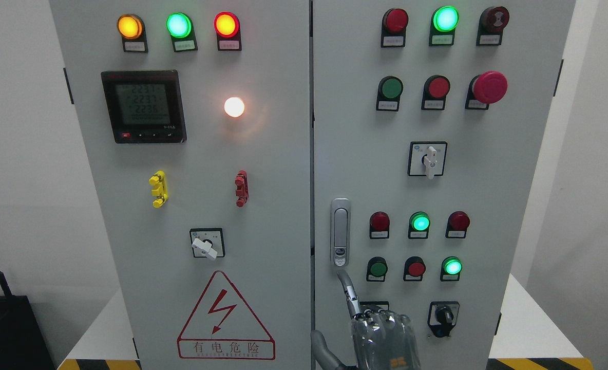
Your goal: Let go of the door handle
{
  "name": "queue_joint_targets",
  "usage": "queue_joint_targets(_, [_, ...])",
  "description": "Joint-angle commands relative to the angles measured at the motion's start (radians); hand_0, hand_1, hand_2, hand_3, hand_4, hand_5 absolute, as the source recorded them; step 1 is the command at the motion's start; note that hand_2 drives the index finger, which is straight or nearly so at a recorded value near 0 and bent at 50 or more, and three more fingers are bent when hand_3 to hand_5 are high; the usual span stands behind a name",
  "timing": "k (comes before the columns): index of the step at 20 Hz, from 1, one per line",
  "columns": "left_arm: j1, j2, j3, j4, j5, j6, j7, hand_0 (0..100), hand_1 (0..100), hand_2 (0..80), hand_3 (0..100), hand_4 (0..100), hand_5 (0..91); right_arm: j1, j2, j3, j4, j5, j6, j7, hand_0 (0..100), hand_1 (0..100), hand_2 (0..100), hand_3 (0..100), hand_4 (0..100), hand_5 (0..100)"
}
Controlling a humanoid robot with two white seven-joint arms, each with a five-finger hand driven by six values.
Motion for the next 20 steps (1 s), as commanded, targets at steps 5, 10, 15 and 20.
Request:
queue_joint_targets(5, [0.000, 0.000, 0.011, 0.017, 0.000, -0.001, -0.001, 12, 39, 0.0, 0, 0, 0.0, -0.032, 0.016, -0.017, 0.067, 0.005, 0.034, 0.029, 33, 36, 0, 100, 100, 100])
queue_joint_targets(10, [0.000, 0.000, 0.011, 0.017, 0.000, -0.001, -0.001, 12, 39, 0.0, 0, 0, 0.0, -0.032, 0.016, -0.019, 0.066, 0.003, 0.033, 0.030, 34, 36, 0, 100, 100, 100])
queue_joint_targets(15, [0.000, 0.000, 0.011, 0.017, 0.000, -0.001, -0.001, 12, 39, 0.0, 0, 0, 0.0, -0.046, 0.015, -0.019, 0.066, 0.003, 0.031, 0.032, 34, 36, 0, 100, 100, 100])
queue_joint_targets(20, [0.000, 0.000, 0.011, 0.017, 0.000, -0.001, -0.001, 12, 39, 0.0, 0, 0, 0.0, -0.050, 0.015, -0.019, 0.067, 0.002, 0.030, 0.035, 35, 36, 0, 100, 100, 100])
